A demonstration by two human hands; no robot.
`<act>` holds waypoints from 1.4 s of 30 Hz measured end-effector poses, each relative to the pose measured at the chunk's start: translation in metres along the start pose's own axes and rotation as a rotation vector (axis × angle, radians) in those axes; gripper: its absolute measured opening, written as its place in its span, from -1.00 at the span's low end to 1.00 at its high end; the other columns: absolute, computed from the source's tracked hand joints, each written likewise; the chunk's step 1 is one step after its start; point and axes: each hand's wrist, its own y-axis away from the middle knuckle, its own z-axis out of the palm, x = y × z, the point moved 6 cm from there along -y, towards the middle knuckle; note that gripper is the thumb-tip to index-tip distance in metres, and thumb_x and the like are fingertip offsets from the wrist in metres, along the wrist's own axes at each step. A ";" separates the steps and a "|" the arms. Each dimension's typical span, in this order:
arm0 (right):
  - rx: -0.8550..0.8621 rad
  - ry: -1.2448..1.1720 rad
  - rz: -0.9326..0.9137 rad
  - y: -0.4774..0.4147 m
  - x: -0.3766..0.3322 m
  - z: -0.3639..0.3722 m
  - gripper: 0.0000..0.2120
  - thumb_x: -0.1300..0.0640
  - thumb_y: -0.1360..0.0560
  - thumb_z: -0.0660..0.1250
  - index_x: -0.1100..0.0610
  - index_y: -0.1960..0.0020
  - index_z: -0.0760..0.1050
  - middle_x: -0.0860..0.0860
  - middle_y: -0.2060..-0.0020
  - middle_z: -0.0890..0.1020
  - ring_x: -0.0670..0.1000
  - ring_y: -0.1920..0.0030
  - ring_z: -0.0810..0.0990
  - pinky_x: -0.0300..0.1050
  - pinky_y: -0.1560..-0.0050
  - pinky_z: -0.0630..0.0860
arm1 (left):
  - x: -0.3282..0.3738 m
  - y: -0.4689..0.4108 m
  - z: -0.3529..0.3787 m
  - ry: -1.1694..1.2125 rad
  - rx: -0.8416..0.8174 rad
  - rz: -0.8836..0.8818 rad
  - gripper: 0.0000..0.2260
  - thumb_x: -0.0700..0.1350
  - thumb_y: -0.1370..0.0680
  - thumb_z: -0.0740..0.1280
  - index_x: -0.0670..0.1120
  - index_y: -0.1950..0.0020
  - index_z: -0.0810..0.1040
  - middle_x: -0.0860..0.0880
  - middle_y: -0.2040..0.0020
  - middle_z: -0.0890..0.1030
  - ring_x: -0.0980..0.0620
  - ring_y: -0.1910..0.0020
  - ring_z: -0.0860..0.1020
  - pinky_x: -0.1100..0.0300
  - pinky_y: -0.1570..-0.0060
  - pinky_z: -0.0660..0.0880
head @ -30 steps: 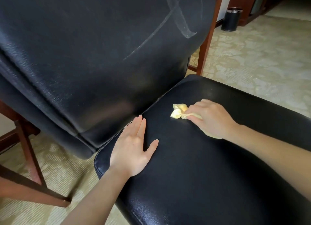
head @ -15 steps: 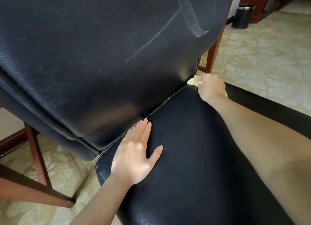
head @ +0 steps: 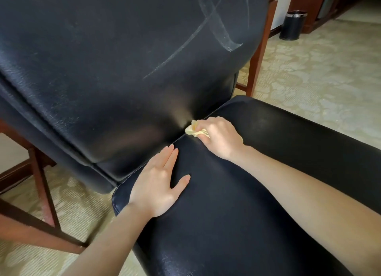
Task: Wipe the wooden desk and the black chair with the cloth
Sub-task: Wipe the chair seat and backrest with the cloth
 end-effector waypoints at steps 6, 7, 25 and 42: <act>-0.181 -0.110 -0.117 0.040 0.008 -0.022 -0.78 0.13 -0.50 0.37 0.12 -0.14 0.59 0.05 0.00 0.60 -0.04 0.01 0.48 -0.27 0.06 0.33 | 0.008 -0.011 -0.005 -0.149 -0.101 0.030 -0.33 0.24 -0.59 0.03 -0.09 -0.57 -0.06 0.00 -0.57 -0.04 0.09 -0.54 -0.08 0.31 -0.41 -0.17; -0.203 -0.097 -0.131 0.045 0.012 -0.026 -0.78 0.13 -0.50 0.37 0.12 -0.14 0.59 0.04 0.01 0.60 -0.06 0.02 0.47 -0.28 0.07 0.32 | 0.012 -0.016 -0.008 -0.170 -0.084 0.044 -0.34 0.23 -0.59 0.04 -0.08 -0.57 -0.03 0.00 -0.57 0.00 0.09 -0.54 -0.05 0.31 -0.42 -0.14; 0.049 0.255 0.571 -0.007 0.185 -0.055 -0.80 0.20 -0.56 0.25 0.21 -0.15 0.53 0.19 0.07 0.60 0.21 -0.01 0.52 0.01 0.10 0.50 | 0.040 -0.061 0.022 0.044 0.067 0.059 -0.39 0.20 -0.59 0.03 -0.06 -0.56 0.02 0.08 -0.56 0.00 0.28 -0.48 -0.15 0.56 -0.24 -0.36; -0.076 0.414 0.334 -0.086 0.150 -0.004 -0.79 0.38 -0.47 0.25 0.21 -0.02 0.57 0.19 0.14 0.62 0.18 0.05 0.55 -0.01 0.17 0.52 | 0.040 -0.062 0.026 0.034 0.134 0.069 -0.39 0.21 -0.59 0.06 -0.05 -0.56 0.06 0.09 -0.56 0.05 0.32 -0.43 -0.17 0.51 -0.28 -0.34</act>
